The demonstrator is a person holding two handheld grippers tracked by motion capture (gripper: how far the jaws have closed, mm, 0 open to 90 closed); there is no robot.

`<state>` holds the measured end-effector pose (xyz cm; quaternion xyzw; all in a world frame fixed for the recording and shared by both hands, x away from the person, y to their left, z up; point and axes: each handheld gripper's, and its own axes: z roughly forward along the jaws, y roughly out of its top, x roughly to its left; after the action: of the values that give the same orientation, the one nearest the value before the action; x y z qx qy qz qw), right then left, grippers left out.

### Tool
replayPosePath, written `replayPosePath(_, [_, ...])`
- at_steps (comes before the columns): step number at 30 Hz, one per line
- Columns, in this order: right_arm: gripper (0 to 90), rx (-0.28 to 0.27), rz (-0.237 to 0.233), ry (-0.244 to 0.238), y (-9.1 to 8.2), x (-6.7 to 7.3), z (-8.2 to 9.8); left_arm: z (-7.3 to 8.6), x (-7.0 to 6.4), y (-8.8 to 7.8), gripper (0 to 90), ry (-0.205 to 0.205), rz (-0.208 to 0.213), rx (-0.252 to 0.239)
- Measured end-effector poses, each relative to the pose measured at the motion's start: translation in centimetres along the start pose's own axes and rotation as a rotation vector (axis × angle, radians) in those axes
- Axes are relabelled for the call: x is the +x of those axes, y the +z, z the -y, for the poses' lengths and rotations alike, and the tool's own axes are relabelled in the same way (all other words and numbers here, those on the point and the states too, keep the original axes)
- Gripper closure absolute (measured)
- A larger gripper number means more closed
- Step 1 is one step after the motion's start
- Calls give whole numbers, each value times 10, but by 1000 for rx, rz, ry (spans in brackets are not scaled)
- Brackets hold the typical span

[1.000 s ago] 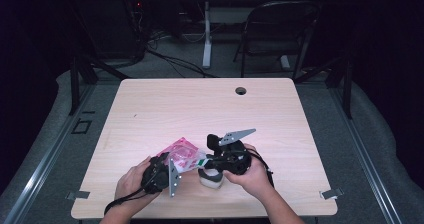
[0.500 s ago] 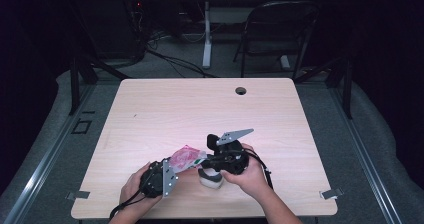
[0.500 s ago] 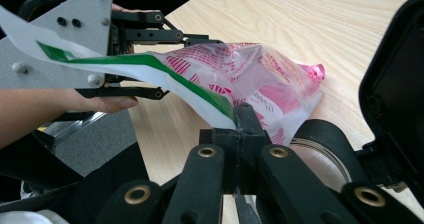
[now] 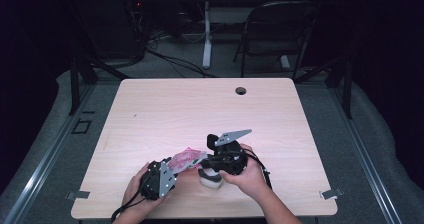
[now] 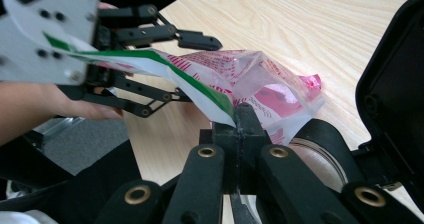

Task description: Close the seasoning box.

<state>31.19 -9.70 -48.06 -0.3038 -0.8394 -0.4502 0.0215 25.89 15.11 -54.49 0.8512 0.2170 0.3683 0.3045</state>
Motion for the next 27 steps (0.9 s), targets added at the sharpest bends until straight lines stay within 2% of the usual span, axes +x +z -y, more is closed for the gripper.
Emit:
replayPosePath(4, [900, 6, 19, -9, 1, 1, 0, -1, 0, -5, 513, -10, 8, -29])
replayPosePath(7, [900, 3, 18, -10, 1, 1, 0, -1, 0, -7, 553, -11, 12, -29])
replayPosePath(8, [900, 2, 17, -10, 2, 1, -1, -1, 0, -7, 570, -17, 11, -27])
replayPosePath(12, [900, -3, 10, -5, 2, 2, -1, 0, 1, -7, 705, -32, 51, -17])
replayPosePath(14, [890, -7, 4, -3, 2, 2, -2, 0, 2, -5, 743, -40, 66, -8])
replayPosePath(17, [817, -36, -7, 6, 1, 1, -3, 1, 3, -4, 803, -60, 76, -11])
replayPosePath(22, [732, -63, 4, 16, -3, 0, -3, 3, 8, -4, 862, -109, 96, -17])
replayPosePath(27, [656, -85, -1, 13, -5, 1, -3, 5, 15, -4, 881, -162, 116, -24])
